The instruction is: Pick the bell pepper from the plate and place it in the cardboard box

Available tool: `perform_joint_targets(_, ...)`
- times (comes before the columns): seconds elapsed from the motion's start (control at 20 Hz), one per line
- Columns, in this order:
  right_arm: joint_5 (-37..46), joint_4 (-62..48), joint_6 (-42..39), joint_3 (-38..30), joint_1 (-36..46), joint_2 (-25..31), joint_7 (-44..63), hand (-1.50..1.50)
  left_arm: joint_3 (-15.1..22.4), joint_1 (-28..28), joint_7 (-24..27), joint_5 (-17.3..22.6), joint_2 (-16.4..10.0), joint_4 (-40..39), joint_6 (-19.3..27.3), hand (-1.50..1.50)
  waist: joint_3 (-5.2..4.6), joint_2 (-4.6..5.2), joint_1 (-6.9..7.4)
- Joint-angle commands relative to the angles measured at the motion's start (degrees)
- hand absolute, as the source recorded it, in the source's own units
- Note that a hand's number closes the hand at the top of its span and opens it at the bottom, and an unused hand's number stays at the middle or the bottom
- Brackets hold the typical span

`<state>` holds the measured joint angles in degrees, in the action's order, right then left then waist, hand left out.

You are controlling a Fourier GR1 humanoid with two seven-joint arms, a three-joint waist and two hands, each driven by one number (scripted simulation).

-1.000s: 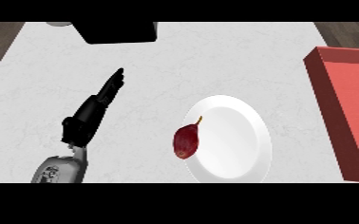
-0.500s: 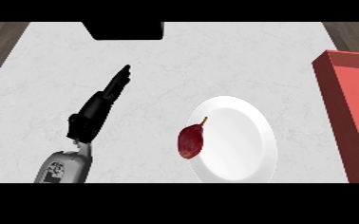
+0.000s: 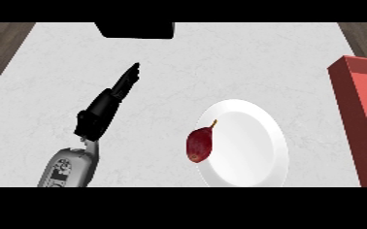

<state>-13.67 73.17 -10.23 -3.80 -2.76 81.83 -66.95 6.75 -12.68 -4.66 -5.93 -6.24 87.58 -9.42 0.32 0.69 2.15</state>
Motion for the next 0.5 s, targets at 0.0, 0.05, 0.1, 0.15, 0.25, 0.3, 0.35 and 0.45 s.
perform_joint_targets(0.0,3.8,-1.7,-4.2,2.5,2.4,-2.6,-15.1,1.50,1.0,0.9,0.0,-0.4,0.4,0.2,-0.3,0.00,0.01,0.15,1.46)
perform_joint_targets(0.05,4.4,-1.5,-4.2,2.5,2.4,-2.9,-16.0,1.50,1.5,0.6,0.4,-1.3,1.0,-0.4,0.6,0.00,-0.05,-0.06,0.32)
perform_joint_targets(0.1,6.5,-3.3,-2.6,3.5,4.0,-3.5,-15.0,1.50,1.1,-0.5,-0.2,-0.1,0.6,-0.4,-0.8,0.00,-0.02,0.27,1.41)
perform_joint_targets(0.15,7.8,-0.2,-1.1,5.8,4.3,-5.7,-13.0,1.50,1.0,-0.5,0.8,-0.8,0.8,-1.6,0.0,0.00,-0.10,0.19,1.03)
perform_joint_targets(0.25,11.2,-2.2,1.4,7.5,3.8,-8.2,-15.4,1.50,1.2,-1.7,-0.3,-1.2,1.1,-0.4,0.4,0.00,-0.01,0.10,0.68)
perform_joint_targets(0.3,12.7,-4.3,0.3,8.4,5.1,-7.8,-15.0,1.50,1.4,-1.2,1.1,-1.3,1.4,-1.8,0.4,0.00,-0.02,0.40,1.32)
perform_joint_targets(0.35,12.7,-1.9,-1.8,10.0,5.3,-7.6,-12.5,1.50,1.1,0.2,0.2,-1.1,0.5,-0.5,-0.1,0.00,-0.12,0.02,1.08)
perform_joint_targets(0.45,14.0,-3.8,-3.6,14.2,7.3,-10.3,-6.6,-1.50,0.5,-1.7,1.6,-0.6,0.9,-2.2,-0.3,0.00,-0.16,0.46,1.92)
